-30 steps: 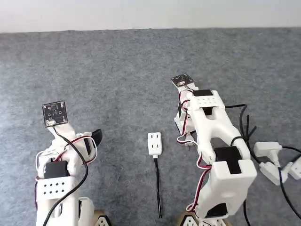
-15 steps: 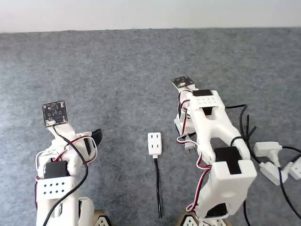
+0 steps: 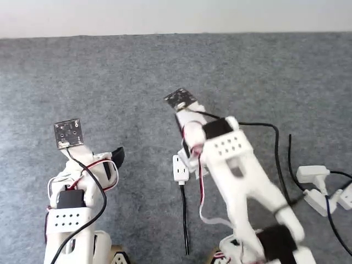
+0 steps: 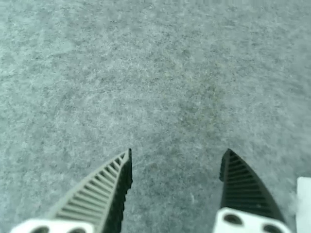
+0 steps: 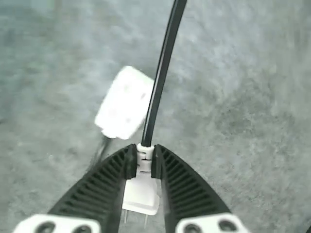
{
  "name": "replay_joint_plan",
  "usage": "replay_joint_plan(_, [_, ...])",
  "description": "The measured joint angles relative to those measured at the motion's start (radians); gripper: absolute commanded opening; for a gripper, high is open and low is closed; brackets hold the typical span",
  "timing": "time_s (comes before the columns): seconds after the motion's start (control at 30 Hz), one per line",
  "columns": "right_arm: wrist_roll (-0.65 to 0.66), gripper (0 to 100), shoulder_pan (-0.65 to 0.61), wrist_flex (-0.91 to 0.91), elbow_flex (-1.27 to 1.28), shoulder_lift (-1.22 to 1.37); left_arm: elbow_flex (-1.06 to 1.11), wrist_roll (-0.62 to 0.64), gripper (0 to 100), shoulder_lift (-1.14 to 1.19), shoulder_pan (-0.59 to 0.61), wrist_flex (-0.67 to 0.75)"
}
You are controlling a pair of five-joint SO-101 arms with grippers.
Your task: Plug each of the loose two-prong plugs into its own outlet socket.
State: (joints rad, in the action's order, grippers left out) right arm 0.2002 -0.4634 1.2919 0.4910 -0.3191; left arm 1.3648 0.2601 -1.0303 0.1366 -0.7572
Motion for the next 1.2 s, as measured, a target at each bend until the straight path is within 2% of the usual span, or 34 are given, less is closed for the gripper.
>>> replay_joint_plan(0.2, [0.0,0.8,-0.034,0.0,0.02,-0.089,-0.014,0.017,28,0.044,-0.031,0.0])
replay_joint_plan(0.43, [0.0,0.8,-0.034,0.0,0.021,-0.089,-0.19,0.04,28,0.344,-0.104,0.0])
replay_joint_plan(0.6, [0.0,0.8,-0.046,-0.04,0.074,-0.089,-0.285,0.009,28,0.535,-0.175,0.147])
replay_joint_plan(0.83, [0.008,0.9,-0.055,-0.043,0.074,-0.089,-0.301,-0.031,28,0.71,-0.252,0.399])
replay_joint_plan(1.2, [0.048,0.9,-0.121,-0.077,0.12,-0.089,-0.388,-0.031,28,0.783,-0.265,0.434])
